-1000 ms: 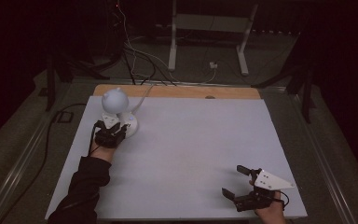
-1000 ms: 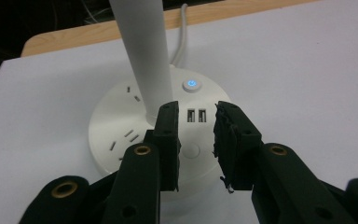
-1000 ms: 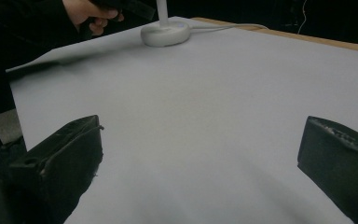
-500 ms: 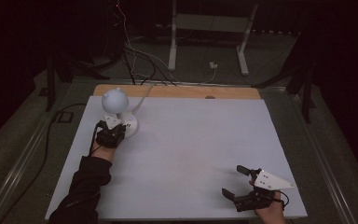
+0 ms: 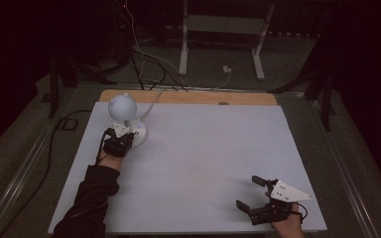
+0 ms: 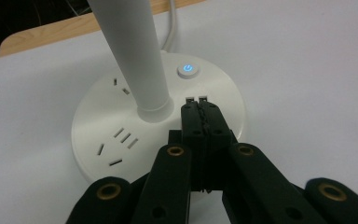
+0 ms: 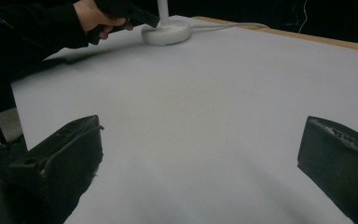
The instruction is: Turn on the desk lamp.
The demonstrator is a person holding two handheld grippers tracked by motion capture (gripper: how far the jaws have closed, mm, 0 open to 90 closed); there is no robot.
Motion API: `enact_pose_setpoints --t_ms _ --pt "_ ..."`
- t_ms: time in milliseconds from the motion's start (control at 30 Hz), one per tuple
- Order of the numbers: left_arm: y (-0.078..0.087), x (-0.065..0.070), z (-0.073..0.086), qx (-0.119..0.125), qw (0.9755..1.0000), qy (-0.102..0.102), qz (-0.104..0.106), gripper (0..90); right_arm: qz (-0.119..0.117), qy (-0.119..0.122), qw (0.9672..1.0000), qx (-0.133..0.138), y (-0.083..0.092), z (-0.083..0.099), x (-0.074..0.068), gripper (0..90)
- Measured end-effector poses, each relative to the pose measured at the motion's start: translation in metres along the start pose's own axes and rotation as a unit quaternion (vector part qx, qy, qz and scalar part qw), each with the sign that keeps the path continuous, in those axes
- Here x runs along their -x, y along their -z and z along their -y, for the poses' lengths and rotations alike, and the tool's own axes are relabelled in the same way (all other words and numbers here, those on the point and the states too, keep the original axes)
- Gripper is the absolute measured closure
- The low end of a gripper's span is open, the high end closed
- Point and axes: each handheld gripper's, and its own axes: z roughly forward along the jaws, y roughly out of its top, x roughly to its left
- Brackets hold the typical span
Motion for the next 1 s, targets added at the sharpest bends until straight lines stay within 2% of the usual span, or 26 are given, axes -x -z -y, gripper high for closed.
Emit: enact_pose_setpoints --t_ms 1000 --pt "-0.0033 0.0000 0.0019 -0.002 1.0000 -0.005 -0.001 90.0 -0.001 -0.001 1.0000 -0.004 -0.0003 0.0002 0.0000 0.0"
